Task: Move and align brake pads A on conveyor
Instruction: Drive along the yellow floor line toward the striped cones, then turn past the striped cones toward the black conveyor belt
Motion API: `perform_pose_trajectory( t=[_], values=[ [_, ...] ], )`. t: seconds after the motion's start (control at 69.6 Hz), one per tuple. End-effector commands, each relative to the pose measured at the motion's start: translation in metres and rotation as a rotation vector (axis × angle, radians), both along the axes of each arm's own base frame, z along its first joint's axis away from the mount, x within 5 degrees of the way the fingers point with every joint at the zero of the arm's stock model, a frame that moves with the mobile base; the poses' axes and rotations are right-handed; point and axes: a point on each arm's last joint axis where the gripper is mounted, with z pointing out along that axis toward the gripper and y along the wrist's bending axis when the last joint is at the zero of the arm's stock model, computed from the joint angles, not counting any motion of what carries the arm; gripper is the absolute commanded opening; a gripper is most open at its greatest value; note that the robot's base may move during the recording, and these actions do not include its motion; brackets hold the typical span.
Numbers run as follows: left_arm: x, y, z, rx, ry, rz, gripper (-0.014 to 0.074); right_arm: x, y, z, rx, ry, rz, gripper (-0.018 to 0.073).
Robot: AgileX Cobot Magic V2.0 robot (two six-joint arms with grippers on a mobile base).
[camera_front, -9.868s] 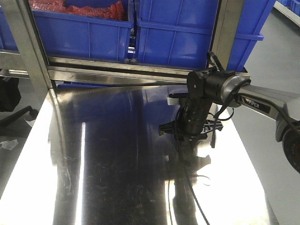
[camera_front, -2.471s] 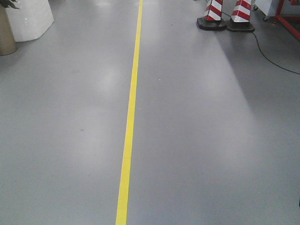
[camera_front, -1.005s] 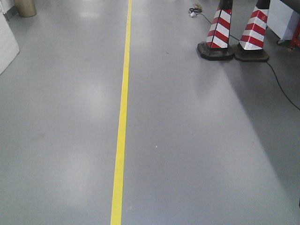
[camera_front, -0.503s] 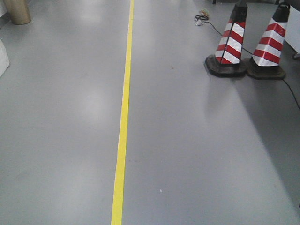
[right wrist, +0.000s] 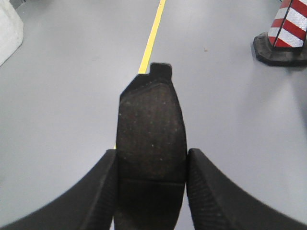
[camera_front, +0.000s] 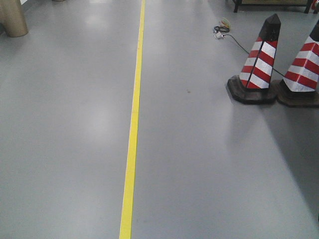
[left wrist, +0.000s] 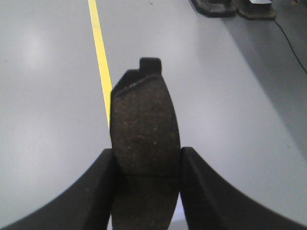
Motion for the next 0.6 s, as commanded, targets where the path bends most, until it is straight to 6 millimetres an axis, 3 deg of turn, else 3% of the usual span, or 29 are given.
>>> perform_pose_trajectory(
  t=[0.0, 0.589],
  values=[
    [0.005, -0.0019, 0.0143, -0.039, -0.094, 0.003, -0.0006, 0.0038, 0.0001, 0.0163, 0.01, -0.11, -0.003, 0.0015],
    [0.005, -0.0019, 0.0143, -0.039, -0.094, 0.003, -0.0006, 0.0038, 0.0001, 0.0163, 0.01, -0.11, -0.003, 0.0015]
  ],
)
